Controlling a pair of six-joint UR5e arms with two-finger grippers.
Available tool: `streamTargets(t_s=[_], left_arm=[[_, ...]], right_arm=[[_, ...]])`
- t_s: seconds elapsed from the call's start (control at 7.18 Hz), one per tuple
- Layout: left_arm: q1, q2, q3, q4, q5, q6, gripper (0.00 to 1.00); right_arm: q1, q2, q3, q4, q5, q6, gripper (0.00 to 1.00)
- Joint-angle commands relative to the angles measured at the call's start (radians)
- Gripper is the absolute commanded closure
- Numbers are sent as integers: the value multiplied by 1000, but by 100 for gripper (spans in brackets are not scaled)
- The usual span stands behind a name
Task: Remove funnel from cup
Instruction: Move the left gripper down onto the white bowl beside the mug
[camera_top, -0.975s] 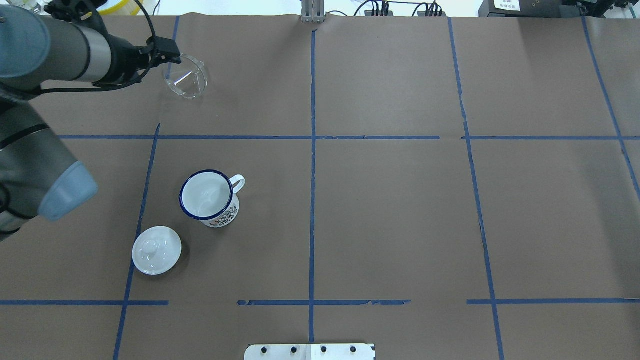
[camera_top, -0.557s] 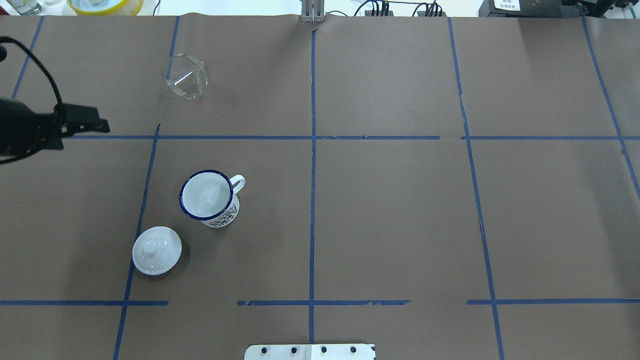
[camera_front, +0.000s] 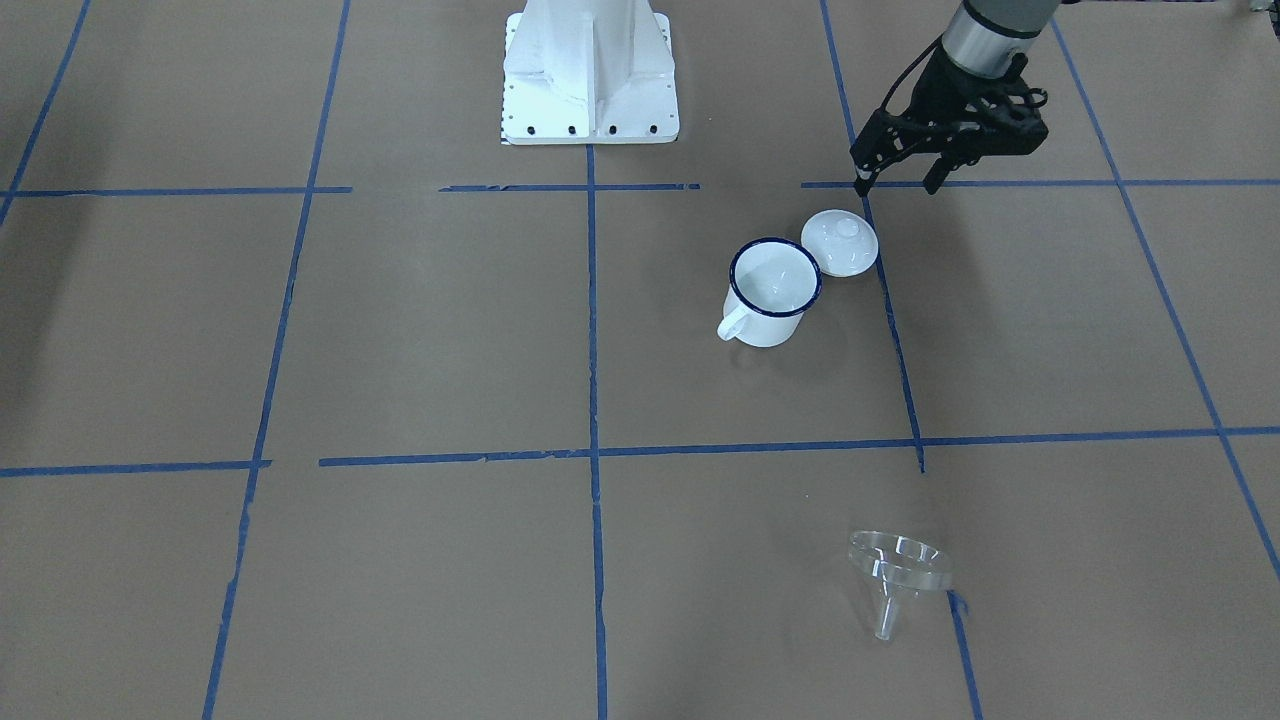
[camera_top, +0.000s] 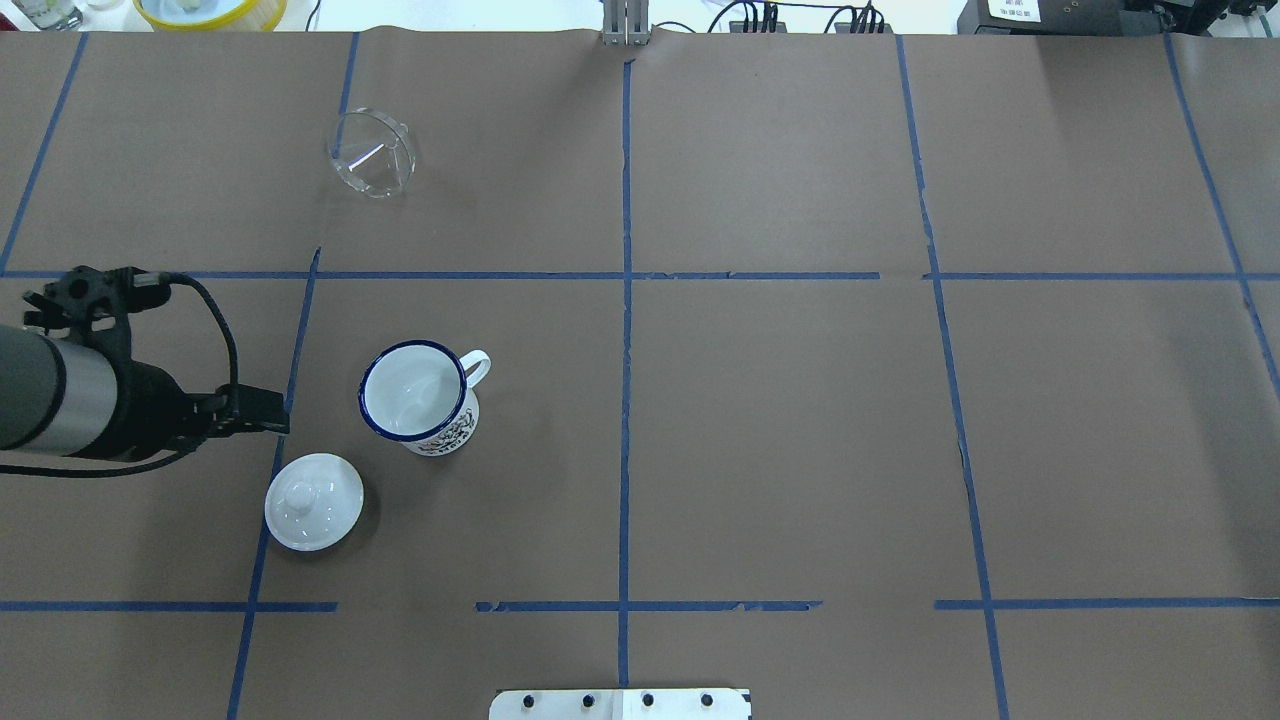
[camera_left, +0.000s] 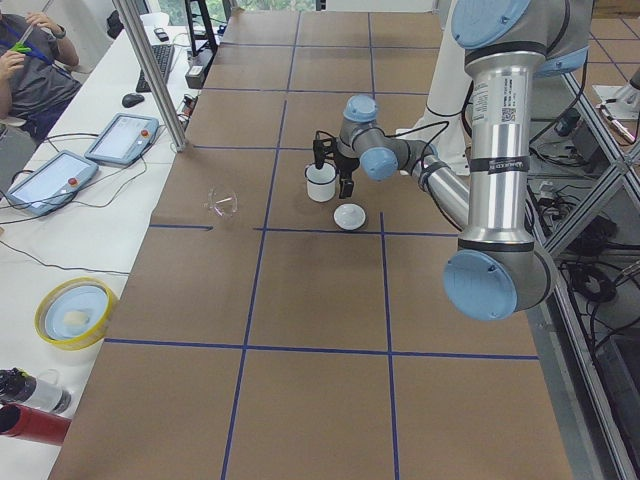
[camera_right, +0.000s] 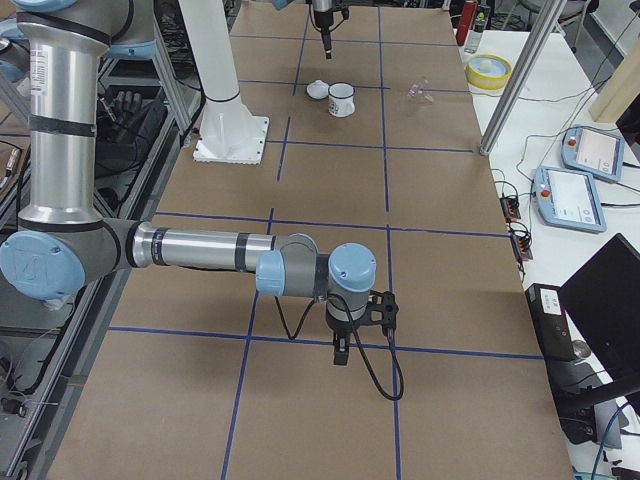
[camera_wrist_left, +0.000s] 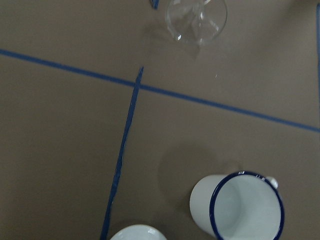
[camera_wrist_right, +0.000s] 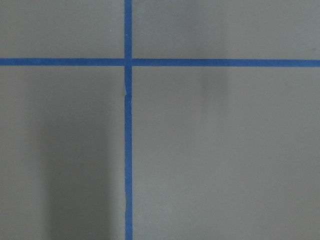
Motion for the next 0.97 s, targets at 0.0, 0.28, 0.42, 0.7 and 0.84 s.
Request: streamTargets(t_s=[0.0,0.28,0.42,0.7,0.84], left_arm=[[44,-81,135,-3,42,2,0],[84,-87,186,-3,42,4,0],[86,-87,186,-3,39,43,0],[104,-87,185,-5,34,48,0],[115,-87,183,-5,34,47,0]], right_arm=[[0,0,-1,0,0,0,0],[0,0,0,0,0,0,0],[0,0,0,0,0,0,0],[0,0,0,0,0,0,0],[0,0,-1,0,0,0,0]])
